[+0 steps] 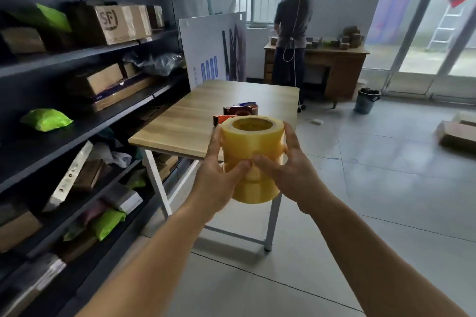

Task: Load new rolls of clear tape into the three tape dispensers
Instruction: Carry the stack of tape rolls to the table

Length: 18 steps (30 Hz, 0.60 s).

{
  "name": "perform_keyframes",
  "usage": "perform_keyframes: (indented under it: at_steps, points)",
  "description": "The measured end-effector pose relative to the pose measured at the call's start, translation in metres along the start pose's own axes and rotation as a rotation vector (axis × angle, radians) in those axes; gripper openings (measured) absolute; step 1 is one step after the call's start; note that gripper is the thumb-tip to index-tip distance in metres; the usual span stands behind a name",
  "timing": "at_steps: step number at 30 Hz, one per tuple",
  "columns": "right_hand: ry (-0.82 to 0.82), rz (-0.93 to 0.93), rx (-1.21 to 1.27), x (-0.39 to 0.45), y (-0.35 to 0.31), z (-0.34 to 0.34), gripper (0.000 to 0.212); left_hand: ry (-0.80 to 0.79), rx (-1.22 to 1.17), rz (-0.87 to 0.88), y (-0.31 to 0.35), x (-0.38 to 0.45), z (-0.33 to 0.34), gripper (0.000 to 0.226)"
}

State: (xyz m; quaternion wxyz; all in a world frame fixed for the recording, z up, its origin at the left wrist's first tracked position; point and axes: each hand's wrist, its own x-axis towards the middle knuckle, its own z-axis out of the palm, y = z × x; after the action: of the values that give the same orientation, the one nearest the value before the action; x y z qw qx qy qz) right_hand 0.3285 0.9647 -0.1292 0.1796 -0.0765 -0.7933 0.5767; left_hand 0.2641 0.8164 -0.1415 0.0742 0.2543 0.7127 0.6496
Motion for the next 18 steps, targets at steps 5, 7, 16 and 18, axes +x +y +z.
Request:
perform_keyframes:
  at_steps: [5, 7, 16, 18]
  points:
    - [0.084, 0.042, -0.057, 0.025, 0.023, -0.022, 0.089, -0.081, -0.053, -0.032, -0.010, 0.037, 0.026, 0.086]
    - [0.120, 0.036, -0.061, 0.037, 0.031, -0.029, 0.079, -0.107, -0.066, -0.025, -0.016, 0.056, 0.036, 0.085]
    - [0.269, 0.122, -0.073, 0.085, 0.062, -0.080, 0.095, -0.227, -0.116, -0.053, -0.033, 0.132, 0.092, 0.085]
    - [0.277, 0.121, -0.077, 0.097, 0.071, -0.095, 0.095, -0.238, -0.119, -0.055, -0.036, 0.149, 0.109, 0.085]
